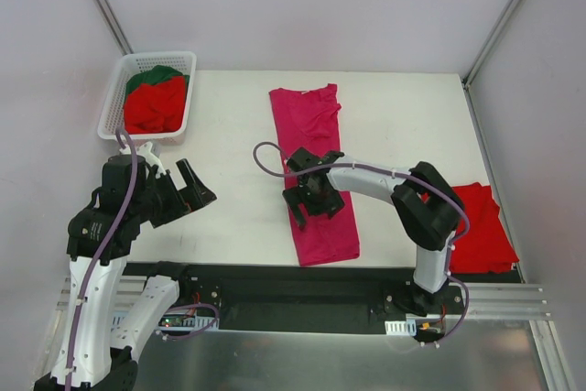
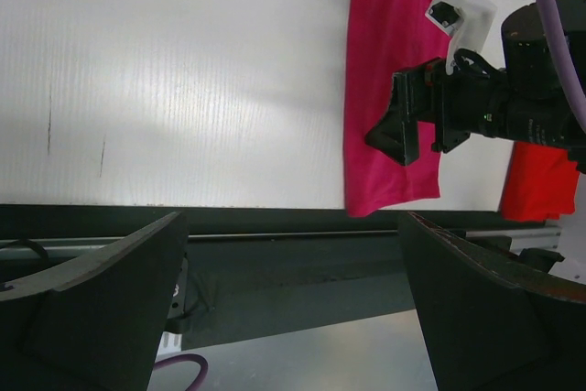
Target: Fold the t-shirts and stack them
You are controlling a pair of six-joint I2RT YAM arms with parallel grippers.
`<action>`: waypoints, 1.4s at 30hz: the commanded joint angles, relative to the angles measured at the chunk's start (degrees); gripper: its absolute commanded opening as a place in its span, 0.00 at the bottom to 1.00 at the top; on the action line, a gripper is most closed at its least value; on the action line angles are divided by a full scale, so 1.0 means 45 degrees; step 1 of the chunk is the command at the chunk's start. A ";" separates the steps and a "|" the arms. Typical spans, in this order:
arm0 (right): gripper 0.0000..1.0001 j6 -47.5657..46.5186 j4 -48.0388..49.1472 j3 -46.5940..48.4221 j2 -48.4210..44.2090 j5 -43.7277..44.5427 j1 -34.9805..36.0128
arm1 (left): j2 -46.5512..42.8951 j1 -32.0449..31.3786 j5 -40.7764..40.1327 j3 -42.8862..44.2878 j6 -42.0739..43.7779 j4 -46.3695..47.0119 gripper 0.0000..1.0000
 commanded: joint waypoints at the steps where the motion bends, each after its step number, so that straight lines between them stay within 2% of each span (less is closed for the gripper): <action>1: 0.96 0.0380 -0.0609 0.0469 0.0139 -0.0021 0.0202 | -0.0099 -0.0114 0.0032 -0.0063 -0.0239 0.0256 0.99; 8: 0.96 0.1121 -0.1176 0.0917 0.0666 0.0155 0.0886 | 0.0019 -0.0114 0.0032 -0.0043 -0.0220 0.0256 0.99; 14: 0.96 0.1824 -0.1801 0.2147 0.1524 -0.0118 0.1452 | 0.0019 -0.0114 0.0032 -0.0063 -0.0181 0.0256 0.99; 23: 0.96 0.2274 -0.2192 0.2949 0.1916 -0.0275 0.1531 | -0.0098 -0.0114 0.0032 -0.0199 -0.0161 0.0275 0.99; 28: 0.96 0.2139 -0.2777 0.2715 0.0572 0.1500 0.1512 | 0.0038 -0.0114 -0.0610 -0.0141 -0.0141 0.0042 0.99; 31: 0.96 0.1769 -0.3694 0.3591 -0.0519 0.2419 0.1297 | 0.0564 -0.0095 -0.0534 -0.0063 0.0150 -0.0037 0.99; 36: 0.96 0.0851 -0.5511 0.6089 -0.2552 0.3086 0.0303 | 0.2535 -0.0114 0.0148 0.0773 0.0639 -0.0135 0.99; 37: 0.96 0.0056 -0.5474 0.6094 -0.3542 0.2853 -0.0376 | 0.3118 -0.0114 0.0343 0.0932 0.0678 0.0000 0.99; 39: 0.96 -0.0477 -0.5376 0.5358 -0.4602 0.1701 -0.1374 | 0.3669 -0.0114 0.0890 0.1265 0.0582 0.0196 0.99; 40: 0.96 -0.0673 -0.5299 0.4791 -0.5284 0.1176 -0.2791 | 0.3981 -0.0114 0.1104 0.1227 0.0426 0.0391 0.99; 42: 0.96 -0.1084 -0.4422 0.2980 -0.7197 -0.1262 -0.4592 | 0.4198 -0.0114 0.1885 0.0740 0.0308 0.1307 0.99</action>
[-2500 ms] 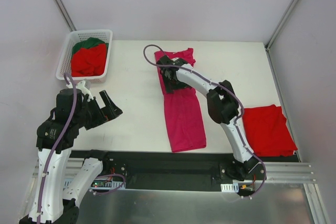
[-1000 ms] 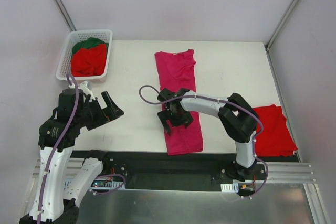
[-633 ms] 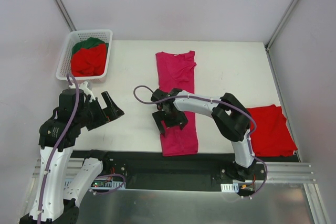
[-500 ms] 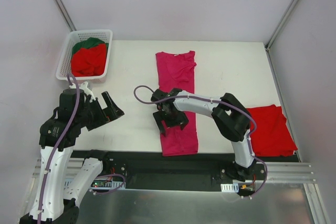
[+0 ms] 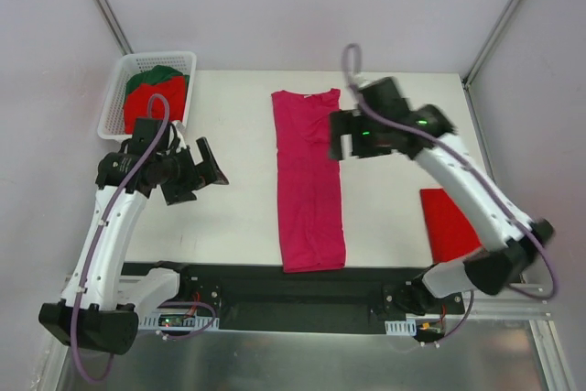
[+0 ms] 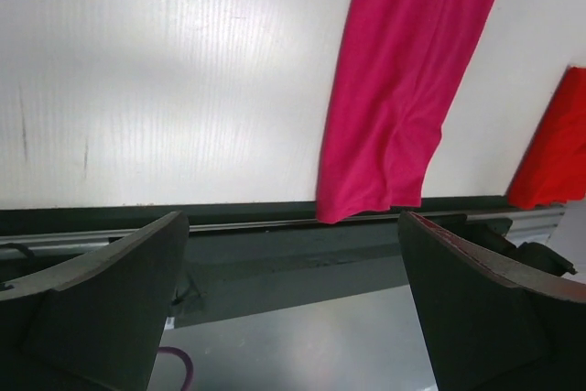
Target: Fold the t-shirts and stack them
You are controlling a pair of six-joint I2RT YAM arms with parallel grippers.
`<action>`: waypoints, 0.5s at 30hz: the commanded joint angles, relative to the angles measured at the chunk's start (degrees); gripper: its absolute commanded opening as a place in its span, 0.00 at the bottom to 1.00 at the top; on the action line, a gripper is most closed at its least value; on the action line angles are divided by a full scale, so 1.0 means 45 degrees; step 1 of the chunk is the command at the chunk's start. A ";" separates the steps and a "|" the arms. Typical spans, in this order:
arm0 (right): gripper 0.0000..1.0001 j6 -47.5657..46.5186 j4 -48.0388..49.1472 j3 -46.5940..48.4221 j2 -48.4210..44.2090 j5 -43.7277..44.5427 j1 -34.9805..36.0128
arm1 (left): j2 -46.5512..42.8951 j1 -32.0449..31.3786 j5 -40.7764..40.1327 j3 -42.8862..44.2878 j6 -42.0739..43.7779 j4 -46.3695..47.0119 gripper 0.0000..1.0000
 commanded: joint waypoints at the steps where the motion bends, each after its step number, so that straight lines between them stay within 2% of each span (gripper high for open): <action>1: 0.96 -0.1332 -0.0132 -0.4054 -0.3467 -0.3835 -0.4879 | 0.0371 -0.0133 0.1765 -0.0232 -0.0124 0.1435 0.99; 2: 0.96 -0.1314 0.0452 -0.5060 -0.4265 -0.6051 -0.5575 | 0.0372 -0.0133 0.2116 -0.0892 -0.0222 0.2328 0.99; 4: 0.96 -0.1333 0.1117 -0.6450 -0.4662 -0.7063 -0.5526 | 0.0100 -0.0133 0.3113 -0.1696 -0.0727 0.3465 0.99; 5: 0.96 -0.1159 0.2708 -0.8468 -0.4838 -0.9370 -0.5563 | -0.0037 -0.0133 0.3522 -0.2570 -0.0944 0.4031 0.99; 6: 0.96 0.0177 0.3613 -0.9397 -0.5207 -1.0205 -0.5582 | -0.0174 -0.0133 0.4203 -0.3004 -0.1120 0.5255 0.99; 8: 0.96 0.1124 0.5796 -1.1736 -0.5755 -1.1011 -0.5602 | -0.0448 -0.0133 0.4774 -0.3766 -0.1550 0.6122 0.99; 11: 0.96 0.1733 0.7151 -1.3054 -0.6636 -1.1654 -0.5563 | -0.1072 -0.0153 0.5108 -0.5209 -0.1921 0.6925 0.99; 15: 0.96 0.0857 0.6730 -1.3429 -0.6597 -1.1778 -0.5583 | -0.2224 -0.0211 0.6025 -0.6755 -0.2877 0.8272 0.97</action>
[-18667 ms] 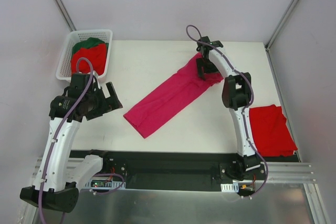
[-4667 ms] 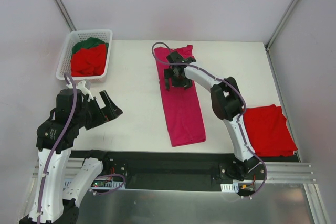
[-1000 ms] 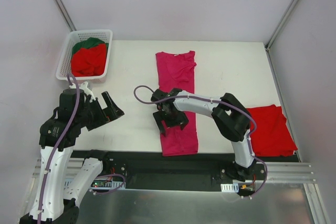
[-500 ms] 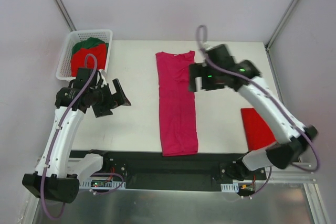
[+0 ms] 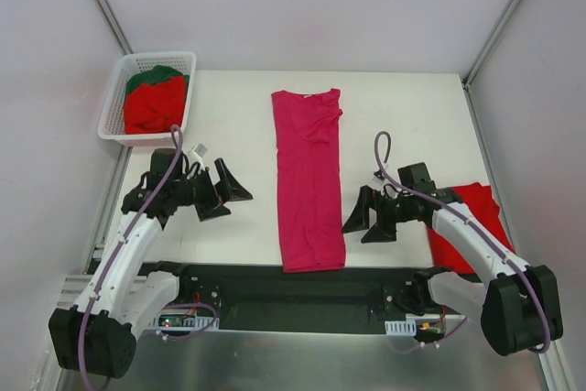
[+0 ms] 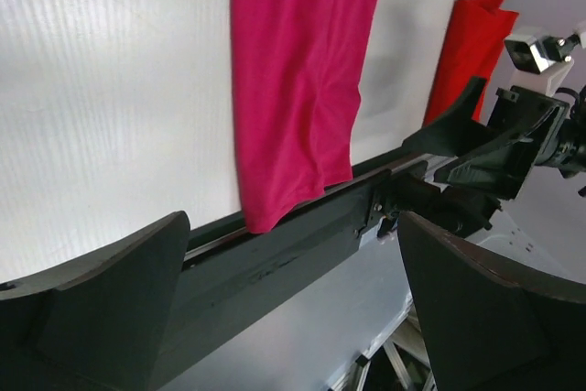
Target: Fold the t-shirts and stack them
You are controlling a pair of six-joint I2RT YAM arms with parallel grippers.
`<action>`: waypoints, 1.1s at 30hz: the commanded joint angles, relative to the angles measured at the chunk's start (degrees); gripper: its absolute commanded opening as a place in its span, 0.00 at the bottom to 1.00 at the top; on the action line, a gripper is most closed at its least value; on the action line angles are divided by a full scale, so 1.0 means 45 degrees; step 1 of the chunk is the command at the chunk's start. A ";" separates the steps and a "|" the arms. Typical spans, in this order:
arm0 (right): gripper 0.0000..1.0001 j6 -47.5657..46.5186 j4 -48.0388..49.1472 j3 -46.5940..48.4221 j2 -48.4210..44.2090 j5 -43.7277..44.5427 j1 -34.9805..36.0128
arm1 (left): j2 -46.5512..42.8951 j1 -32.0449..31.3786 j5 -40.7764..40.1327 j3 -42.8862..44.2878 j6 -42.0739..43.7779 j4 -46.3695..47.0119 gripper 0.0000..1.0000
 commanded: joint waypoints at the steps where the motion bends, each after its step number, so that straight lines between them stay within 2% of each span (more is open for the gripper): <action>1: 0.96 -0.0591 0.1624 0.0185 -0.0778 -0.1563 -0.0007 | -0.1684 -0.0153 0.1591 -0.1380 -0.1373 0.2271 0.93; 4: 0.96 -0.0556 0.1678 -0.0497 -0.1265 -0.1189 -0.0026 | -0.2623 -0.0173 0.1728 -0.2552 -0.1879 0.2292 0.91; 9: 0.99 -0.0459 0.2108 -0.2137 -0.1482 -0.1092 -0.0006 | -0.3544 -0.1301 0.1436 -0.4213 -0.2954 0.2292 0.85; 13: 0.98 0.0693 0.3863 -0.3873 -0.1657 -0.1638 0.0013 | -0.3701 -0.2417 0.0890 -0.4897 -0.3443 0.2292 0.87; 17: 1.00 0.1044 0.4724 -0.4442 -0.1737 -0.1677 0.0032 | -0.3604 -0.3511 0.0206 -0.5269 -0.3854 0.2350 0.89; 20: 1.00 0.1475 0.5935 -0.4775 -0.1308 -0.1775 0.0110 | -0.3468 -0.4137 -0.0029 -0.5405 -0.4109 0.3032 0.92; 21: 0.97 0.1514 0.6208 -0.4834 -0.1017 -0.1795 0.0111 | -0.3313 -0.4292 0.0048 -0.5542 -0.4283 0.3633 0.93; 25: 0.96 0.1573 0.7710 -0.4972 0.0097 -0.1950 0.0169 | -0.3038 -0.4567 0.0360 -0.7003 -0.5045 0.5779 0.93; 28: 0.97 0.1670 0.8218 -0.4757 0.0761 -0.1932 0.0383 | -0.2707 -0.4801 0.0342 -0.7280 -0.5203 0.6798 0.93; 33: 0.97 0.1982 0.9003 -0.4776 0.1407 -0.1600 0.0930 | -0.1126 -0.5367 0.0420 -0.7770 -0.5515 0.8891 0.93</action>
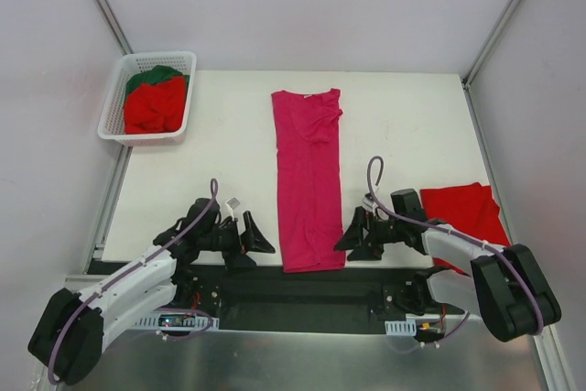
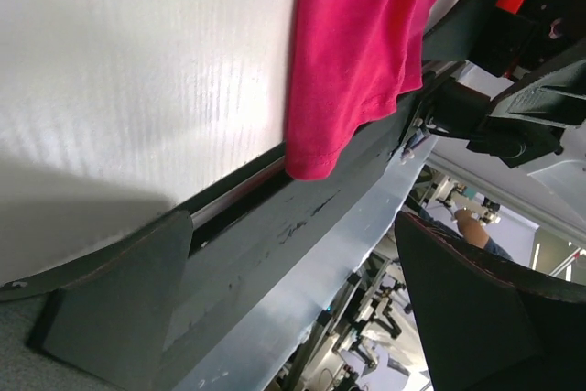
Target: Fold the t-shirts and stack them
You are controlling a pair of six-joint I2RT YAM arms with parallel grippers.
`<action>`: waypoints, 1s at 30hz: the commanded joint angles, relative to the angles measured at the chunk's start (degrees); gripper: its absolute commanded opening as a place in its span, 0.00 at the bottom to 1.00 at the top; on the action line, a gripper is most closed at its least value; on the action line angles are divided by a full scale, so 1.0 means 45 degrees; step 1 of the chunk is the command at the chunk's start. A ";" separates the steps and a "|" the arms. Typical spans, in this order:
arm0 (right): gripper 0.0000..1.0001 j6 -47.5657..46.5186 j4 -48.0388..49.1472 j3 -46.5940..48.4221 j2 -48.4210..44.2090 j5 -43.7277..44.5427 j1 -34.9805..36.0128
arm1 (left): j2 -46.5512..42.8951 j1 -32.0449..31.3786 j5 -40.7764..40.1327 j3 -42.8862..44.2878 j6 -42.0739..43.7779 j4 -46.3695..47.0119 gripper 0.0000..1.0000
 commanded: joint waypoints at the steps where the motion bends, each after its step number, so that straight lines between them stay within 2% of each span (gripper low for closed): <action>1: 0.96 -0.0081 0.1140 -0.0094 0.0684 0.1077 0.0450 | 0.1178 -0.0564 -0.0046 -0.0101 -0.0503 0.2715 0.93; 6: 0.95 0.0641 0.0598 0.0120 -0.0016 0.2282 0.1542 | 0.3013 -0.1812 -0.0652 0.1129 -0.0503 0.3534 0.93; 11: 0.96 0.0641 -0.0090 0.0043 -0.0701 0.2854 0.1798 | 0.4868 -0.2225 -0.0360 0.1073 -0.0893 0.5506 0.93; 17: 0.96 0.0759 0.0105 -0.0717 -0.0430 0.2796 0.1779 | 0.5729 -0.2323 -0.0106 0.0761 -0.1126 0.7264 0.93; 23: 0.94 0.1227 0.1375 -0.1285 0.0451 0.2405 0.1779 | 0.6257 -0.2401 -0.0183 -0.0040 -0.1634 0.9276 0.93; 26: 0.89 0.1227 0.0968 -0.1305 0.0354 0.2424 0.1798 | 0.6434 -0.2634 -0.0184 -0.0177 -0.1869 0.9707 0.91; 30: 0.87 0.1072 -0.0088 -0.1227 -0.0427 0.2561 0.1779 | 0.6259 -0.3025 -0.0534 -0.0314 -0.2201 0.9747 0.91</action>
